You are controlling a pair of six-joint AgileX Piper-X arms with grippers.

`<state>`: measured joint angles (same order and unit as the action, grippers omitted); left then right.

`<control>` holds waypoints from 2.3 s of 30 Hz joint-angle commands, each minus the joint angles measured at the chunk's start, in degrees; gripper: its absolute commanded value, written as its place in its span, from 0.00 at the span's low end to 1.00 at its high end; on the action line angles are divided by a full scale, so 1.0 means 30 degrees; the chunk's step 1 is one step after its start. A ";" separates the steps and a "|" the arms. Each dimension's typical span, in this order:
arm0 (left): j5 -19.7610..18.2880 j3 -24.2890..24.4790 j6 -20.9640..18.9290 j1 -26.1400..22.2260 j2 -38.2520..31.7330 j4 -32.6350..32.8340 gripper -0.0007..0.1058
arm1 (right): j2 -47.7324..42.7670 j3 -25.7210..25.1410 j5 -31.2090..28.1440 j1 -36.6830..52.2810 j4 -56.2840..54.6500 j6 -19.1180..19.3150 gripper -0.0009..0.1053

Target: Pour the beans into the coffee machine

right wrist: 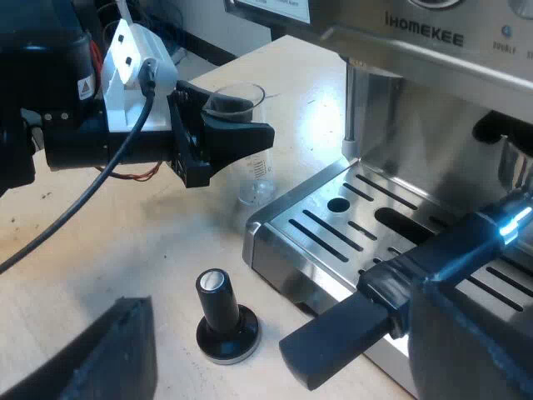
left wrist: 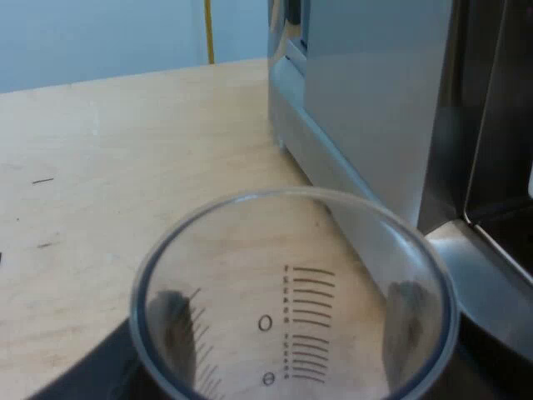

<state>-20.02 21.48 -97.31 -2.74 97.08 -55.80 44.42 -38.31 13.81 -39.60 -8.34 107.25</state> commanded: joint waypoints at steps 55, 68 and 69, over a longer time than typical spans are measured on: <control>0.0163 -0.3932 0.0510 -0.0044 -1.0004 0.4661 0.78 | -0.0079 -0.0040 0.0113 -0.0030 0.0185 0.0174 0.62; 0.1202 -0.1484 0.1328 -0.0044 -1.8339 1.2622 0.78 | -0.0123 -0.2511 -0.1403 -0.0030 -0.3067 -0.0999 0.62; 0.1233 -0.0889 0.1572 -0.0044 -1.8619 1.3296 0.78 | -0.0123 -0.2800 -0.1696 -0.0030 -0.3314 -0.0999 0.62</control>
<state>-17.10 18.09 -92.58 -2.74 41.67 -16.72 44.42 -45.82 8.96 -39.60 -17.81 104.12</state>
